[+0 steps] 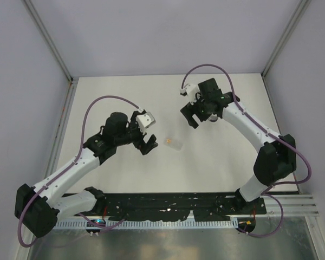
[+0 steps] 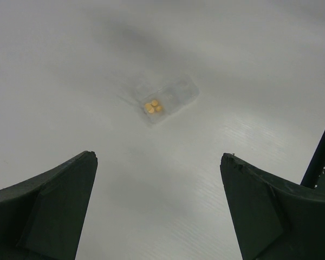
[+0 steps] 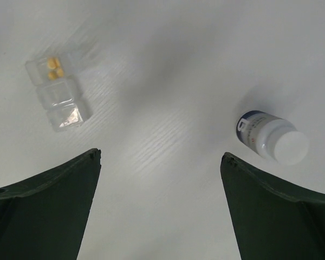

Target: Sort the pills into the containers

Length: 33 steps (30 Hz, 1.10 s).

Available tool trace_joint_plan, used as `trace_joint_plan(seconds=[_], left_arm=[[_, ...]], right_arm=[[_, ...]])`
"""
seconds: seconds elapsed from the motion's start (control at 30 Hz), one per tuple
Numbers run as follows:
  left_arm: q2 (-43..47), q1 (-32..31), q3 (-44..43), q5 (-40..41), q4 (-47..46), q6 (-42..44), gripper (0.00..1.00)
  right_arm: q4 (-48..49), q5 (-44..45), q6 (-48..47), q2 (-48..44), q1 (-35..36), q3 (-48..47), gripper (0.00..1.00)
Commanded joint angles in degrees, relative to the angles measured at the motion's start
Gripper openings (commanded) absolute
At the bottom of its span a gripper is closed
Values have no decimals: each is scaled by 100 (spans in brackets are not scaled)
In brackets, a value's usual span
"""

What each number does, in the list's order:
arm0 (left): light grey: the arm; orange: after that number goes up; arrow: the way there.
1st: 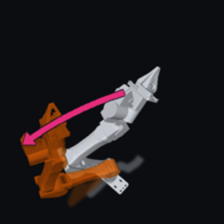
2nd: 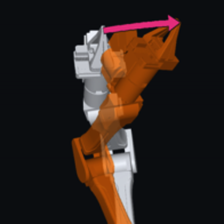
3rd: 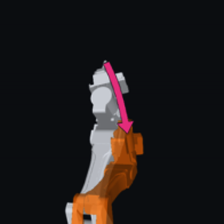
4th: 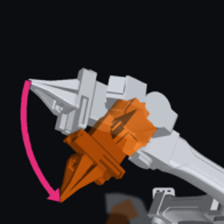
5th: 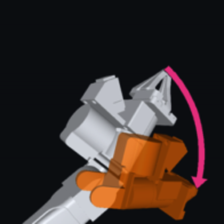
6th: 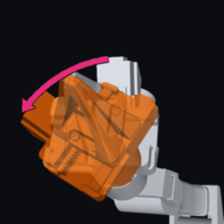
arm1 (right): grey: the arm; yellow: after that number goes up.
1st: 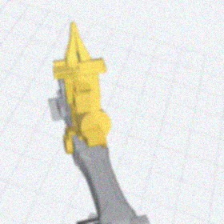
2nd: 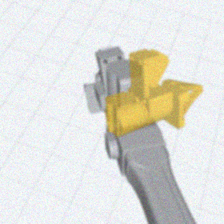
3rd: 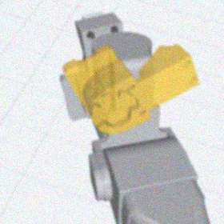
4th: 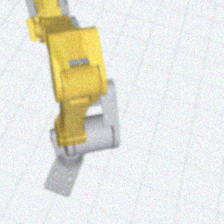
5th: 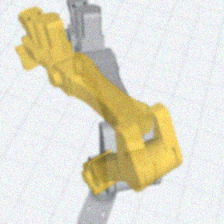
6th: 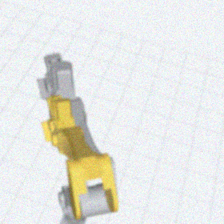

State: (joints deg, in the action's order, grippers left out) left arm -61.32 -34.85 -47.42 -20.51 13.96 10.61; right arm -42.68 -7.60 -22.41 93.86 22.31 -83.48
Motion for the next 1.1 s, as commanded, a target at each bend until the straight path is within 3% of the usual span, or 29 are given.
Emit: trace_joint_plan(seconds=[0.0, 0.33, 0.47, 0.6, 0.87, 1.07], left_arm=[[217, 136, 22, 126, -323, -94, 100], [331, 286, 84, 197, -446, -182, 100], [366, 312, 119, 206, -473, -191, 100], [401, 330, 128, 206, -482, -209, 100], [340, 356, 128, 197, -490, -209, 99], [358, 382, 136, 188, -499, -200, 99]], right_arm=[[786, 389, -53, -658, 467, 683, 95], [1315, 1620, 588, -1169, 688, 1211, 98], [1192, 1236, 835, -1002, 582, 1194, 93], [1025, 578, 695, -853, 573, 1176, 97], [744, -294, 607, -230, 582, 1036, 95], [787, -295, 510, 255, 915, 1124, 95]])
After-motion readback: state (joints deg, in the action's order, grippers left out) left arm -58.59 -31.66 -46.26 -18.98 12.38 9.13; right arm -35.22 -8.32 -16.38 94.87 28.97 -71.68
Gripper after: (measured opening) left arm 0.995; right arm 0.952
